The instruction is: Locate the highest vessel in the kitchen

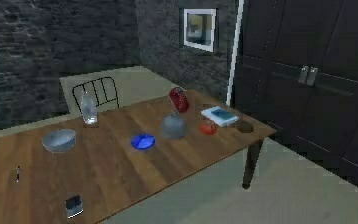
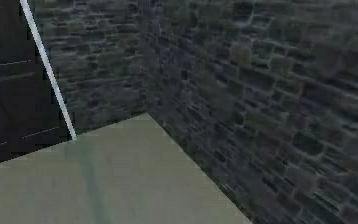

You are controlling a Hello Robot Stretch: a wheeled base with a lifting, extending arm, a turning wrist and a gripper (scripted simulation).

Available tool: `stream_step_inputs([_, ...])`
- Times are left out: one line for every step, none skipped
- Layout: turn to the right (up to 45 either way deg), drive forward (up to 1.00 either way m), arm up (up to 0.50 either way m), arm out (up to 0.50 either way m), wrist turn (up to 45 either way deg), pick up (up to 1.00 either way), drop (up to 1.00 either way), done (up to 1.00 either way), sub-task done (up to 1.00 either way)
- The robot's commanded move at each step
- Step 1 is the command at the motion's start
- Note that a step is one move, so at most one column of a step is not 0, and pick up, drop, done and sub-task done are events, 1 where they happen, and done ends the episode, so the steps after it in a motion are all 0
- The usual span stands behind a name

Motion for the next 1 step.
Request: stream_step_inputs([-45.0, 0.00, 0.00, 0.00, 0.0, 0.00, 0.00, 0.00, 0.00])
